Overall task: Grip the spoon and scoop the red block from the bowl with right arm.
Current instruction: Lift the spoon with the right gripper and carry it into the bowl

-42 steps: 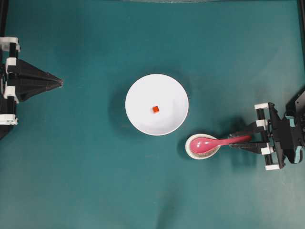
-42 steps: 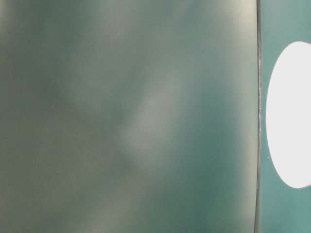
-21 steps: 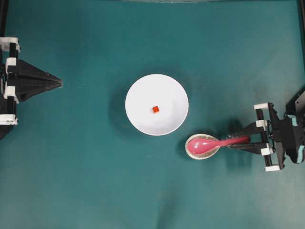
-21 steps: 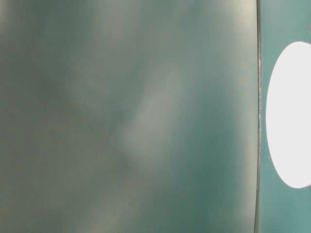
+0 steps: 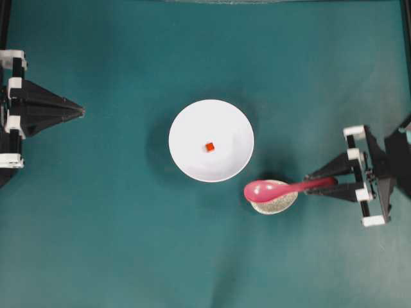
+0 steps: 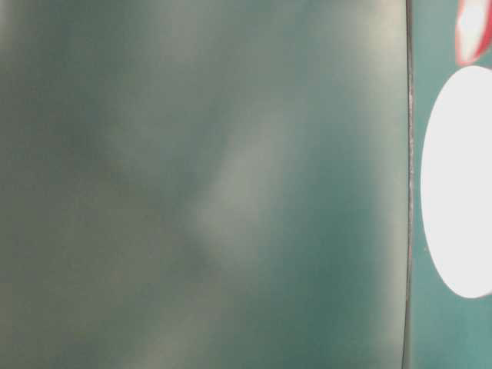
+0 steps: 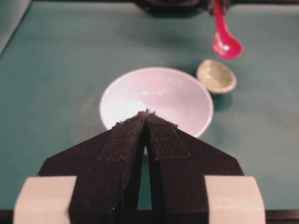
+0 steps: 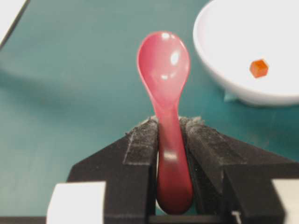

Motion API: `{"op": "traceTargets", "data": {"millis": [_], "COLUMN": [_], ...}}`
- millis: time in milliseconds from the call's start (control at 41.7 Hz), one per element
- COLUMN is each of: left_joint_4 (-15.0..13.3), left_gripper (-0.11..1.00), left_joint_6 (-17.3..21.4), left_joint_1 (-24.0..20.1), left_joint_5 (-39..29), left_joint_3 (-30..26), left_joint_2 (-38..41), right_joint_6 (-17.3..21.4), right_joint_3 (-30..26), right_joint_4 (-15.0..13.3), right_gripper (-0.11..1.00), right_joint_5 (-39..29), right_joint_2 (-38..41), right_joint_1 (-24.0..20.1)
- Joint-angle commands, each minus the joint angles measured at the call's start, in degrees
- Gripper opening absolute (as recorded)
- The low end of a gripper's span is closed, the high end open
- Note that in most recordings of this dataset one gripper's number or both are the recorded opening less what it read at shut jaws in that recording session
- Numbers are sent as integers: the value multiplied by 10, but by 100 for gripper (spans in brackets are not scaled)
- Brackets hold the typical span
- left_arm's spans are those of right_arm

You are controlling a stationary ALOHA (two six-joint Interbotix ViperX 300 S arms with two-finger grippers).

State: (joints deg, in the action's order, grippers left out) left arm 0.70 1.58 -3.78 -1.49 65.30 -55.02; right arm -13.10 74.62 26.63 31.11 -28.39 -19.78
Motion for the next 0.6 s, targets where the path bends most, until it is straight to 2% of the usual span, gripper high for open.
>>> {"op": "traceTargets", "data": {"millis": [0, 144, 312, 576], "left_joint_4": [2, 2, 2, 1], "left_gripper": [0, 0, 0, 0], "left_joint_6": [0, 0, 0, 0], "left_joint_1": [-2, -2, -2, -2], "left_joint_5": [3, 4, 3, 3], "left_joint_3": [-15, -15, -15, -15], "left_joint_2": [4, 4, 4, 3], "right_joint_6": [-13, -32, -34, -32], "right_joint_3": [-37, -83, -132, -195], "right_joint_4": [1, -1, -5, -8], "right_gripper": [24, 24, 24, 24], "right_joint_5": [-69, -171, -264, -348], "right_joint_2": [-37, -67, -69, -45], "right_joint_1": [32, 84, 135, 189]}}
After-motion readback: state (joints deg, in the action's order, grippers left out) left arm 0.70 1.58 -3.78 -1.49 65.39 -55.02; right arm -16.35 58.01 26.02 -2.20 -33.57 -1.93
